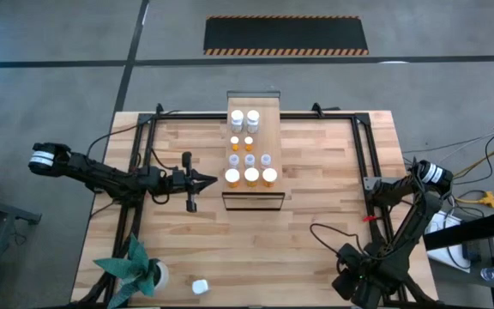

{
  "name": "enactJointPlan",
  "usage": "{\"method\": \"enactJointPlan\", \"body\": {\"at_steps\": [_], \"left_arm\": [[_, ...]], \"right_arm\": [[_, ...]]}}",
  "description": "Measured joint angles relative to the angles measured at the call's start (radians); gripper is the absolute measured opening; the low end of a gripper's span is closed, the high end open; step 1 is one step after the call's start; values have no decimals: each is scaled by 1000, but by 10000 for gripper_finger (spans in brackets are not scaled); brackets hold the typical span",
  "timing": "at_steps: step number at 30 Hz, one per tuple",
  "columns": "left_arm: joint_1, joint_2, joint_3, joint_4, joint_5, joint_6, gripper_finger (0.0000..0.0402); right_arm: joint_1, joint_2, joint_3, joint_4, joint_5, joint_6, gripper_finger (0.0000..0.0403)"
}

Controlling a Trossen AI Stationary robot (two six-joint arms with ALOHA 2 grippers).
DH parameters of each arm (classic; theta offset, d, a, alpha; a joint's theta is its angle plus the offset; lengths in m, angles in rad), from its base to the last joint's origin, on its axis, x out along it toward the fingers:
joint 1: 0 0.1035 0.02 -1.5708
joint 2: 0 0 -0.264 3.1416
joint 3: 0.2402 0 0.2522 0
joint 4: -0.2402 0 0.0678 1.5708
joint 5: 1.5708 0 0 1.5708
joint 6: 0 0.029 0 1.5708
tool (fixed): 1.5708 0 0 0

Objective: Pick and place medicine bottles onto shelf by color
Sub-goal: Put the small orange pill bottle aligned with the other small orange bottles on the shelf

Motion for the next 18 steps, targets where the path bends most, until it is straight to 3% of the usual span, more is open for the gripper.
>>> {"method": "enactJointPlan", "body": {"at_steps": [11,18], "left_arm": [[-1,0,0,1,0,0,2],[-1,0,6,6,0,0,2]], "right_arm": [[-14,-25,34,-9,0,-95,111],[-165,-78,181,-125,73,-416,117]]}}
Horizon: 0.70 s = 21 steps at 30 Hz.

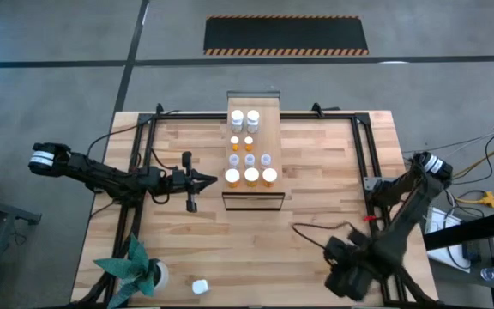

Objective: Pick and place medicine bottles onto shelf by color
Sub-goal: Put the small orange pill bottle aligned with the other small orange bottles on the shelf

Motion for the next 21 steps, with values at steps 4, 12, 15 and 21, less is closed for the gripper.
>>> {"method": "enactJointPlan", "body": {"at_steps": [4,12,15,21], "left_arm": [[0,0,1,-1,0,0,2],[1,0,0,-4,0,-2,2],[1,0,-3,-6,0,-8,2],[1,0,-7,-7,0,-22,2]], "right_arm": [[-166,-21,135,-84,125,-348,115],[-543,-10,468,-84,154,-993,117],[-685,14,576,-95,89,-1140,119],[-951,122,745,-188,-57,-1345,120]]}}
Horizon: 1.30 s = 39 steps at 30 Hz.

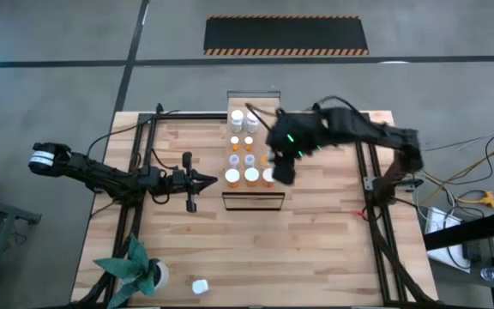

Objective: Pick and place medicine bottles onto shelf by color
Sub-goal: Put the small orange pill bottle aligned with the other small orange bottles on the shelf

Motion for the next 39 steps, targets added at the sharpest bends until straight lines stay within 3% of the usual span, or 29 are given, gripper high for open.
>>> {"method": "enactJointPlan", "body": {"at_steps": [5,12,24,39], "left_arm": [[-1,7,-6,-1,2,-21,2],[0,75,-5,22,3,-26,2],[0,151,13,86,3,-5,2],[0,153,15,84,3,-4,2]], "right_arm": [[-149,113,129,-111,-66,-114,120],[-272,254,279,-216,-134,-177,120],[-293,361,276,-261,-147,-236,121],[-311,380,276,-244,-140,-238,121]]}}
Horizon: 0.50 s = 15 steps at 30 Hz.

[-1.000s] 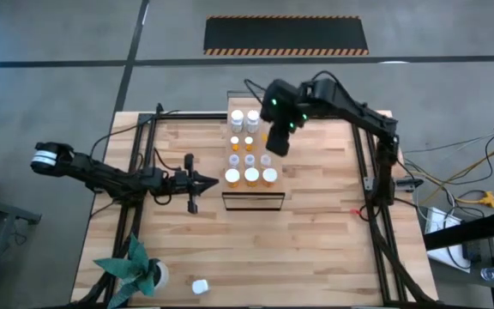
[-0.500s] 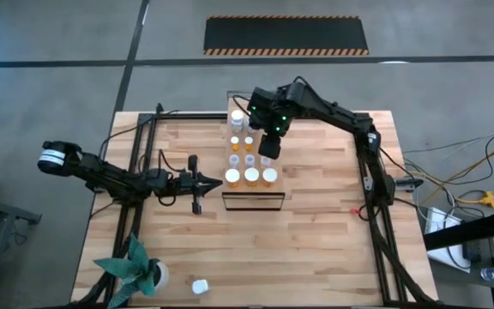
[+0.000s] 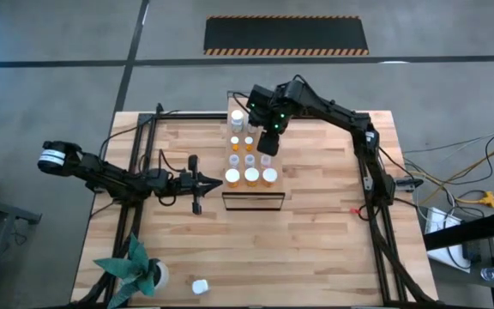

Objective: Pick and place medicine bottles onto shelf by color
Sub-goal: Put the small orange pill bottle aligned with the other small orange bottles on the shelf

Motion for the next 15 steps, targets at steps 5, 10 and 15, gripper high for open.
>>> {"method": "enactJointPlan", "body": {"at_steps": [5,10,15], "left_arm": [[0,0,0,0,0,0,2],[0,0,-1,0,0,0,2],[0,0,-1,0,0,0,2]], "right_arm": [[0,0,0,2,-12,-6,121],[0,0,-1,3,-34,-1,121],[0,0,-5,2,-34,-1,121]]}}
